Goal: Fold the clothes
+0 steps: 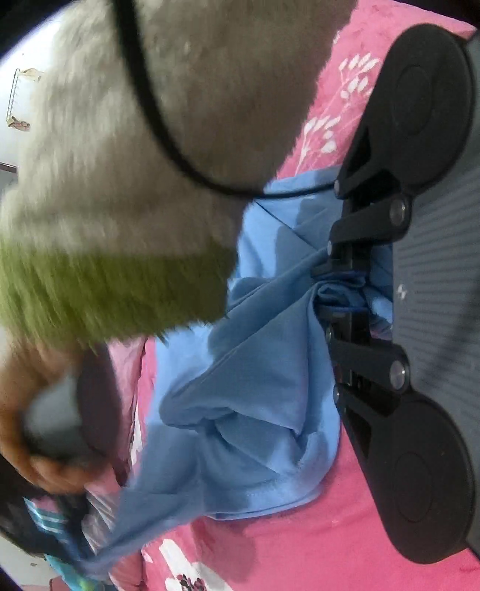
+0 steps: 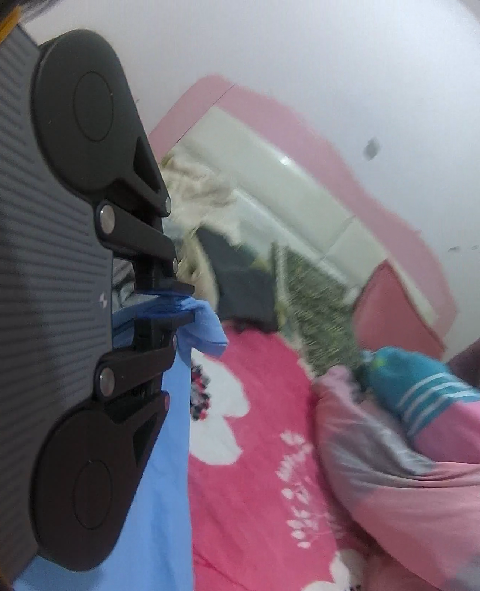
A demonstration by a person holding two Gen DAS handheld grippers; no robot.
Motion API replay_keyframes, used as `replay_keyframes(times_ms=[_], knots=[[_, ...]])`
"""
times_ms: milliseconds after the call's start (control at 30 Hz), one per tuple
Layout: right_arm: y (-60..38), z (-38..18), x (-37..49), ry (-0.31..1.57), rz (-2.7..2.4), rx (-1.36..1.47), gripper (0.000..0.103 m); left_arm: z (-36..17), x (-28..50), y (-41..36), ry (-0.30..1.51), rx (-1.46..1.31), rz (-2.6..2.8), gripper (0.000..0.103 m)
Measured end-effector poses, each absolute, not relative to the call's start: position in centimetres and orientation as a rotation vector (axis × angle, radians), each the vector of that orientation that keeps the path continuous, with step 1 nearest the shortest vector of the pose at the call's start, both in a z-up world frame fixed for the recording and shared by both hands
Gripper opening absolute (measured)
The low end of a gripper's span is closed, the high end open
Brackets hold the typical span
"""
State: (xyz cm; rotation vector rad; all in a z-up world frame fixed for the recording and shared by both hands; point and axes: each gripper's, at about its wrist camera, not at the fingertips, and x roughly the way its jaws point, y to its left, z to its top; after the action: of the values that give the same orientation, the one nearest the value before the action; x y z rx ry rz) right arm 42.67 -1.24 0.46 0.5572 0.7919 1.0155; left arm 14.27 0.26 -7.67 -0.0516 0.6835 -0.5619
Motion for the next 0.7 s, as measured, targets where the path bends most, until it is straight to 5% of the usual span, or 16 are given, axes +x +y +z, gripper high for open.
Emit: replay_keyframes(times_ms=[133, 233, 400, 467, 700], knots=[[0.2, -2.9, 44.5, 0.932, 0.927, 0.535, 0.034, -7.8, 14.2, 0.2, 0.689, -0.052, -0.562, 0.015], [-1.2, -3.5, 44.2, 0.945, 0.878, 0.573, 0.041, -7.8, 14.1, 0.0, 0.691, -0.046, -0.558, 0.017], [-6.7, -0.7, 42.2, 0.847, 0.852, 0.605, 0.046, -7.7, 14.0, 0.2, 0.704, -0.071, -0.556, 0.026], [-10.0, 1.1, 40.7, 0.795, 0.827, 0.594, 0.047, -7.5, 14.1, 0.6, 0.711, -0.095, -0.559, 0.039], [-24.7, 6.2, 31.7, 0.586, 0.654, 0.640, 0.051, -6.9, 13.8, 1.9, 0.708, -0.154, -0.568, 0.046]])
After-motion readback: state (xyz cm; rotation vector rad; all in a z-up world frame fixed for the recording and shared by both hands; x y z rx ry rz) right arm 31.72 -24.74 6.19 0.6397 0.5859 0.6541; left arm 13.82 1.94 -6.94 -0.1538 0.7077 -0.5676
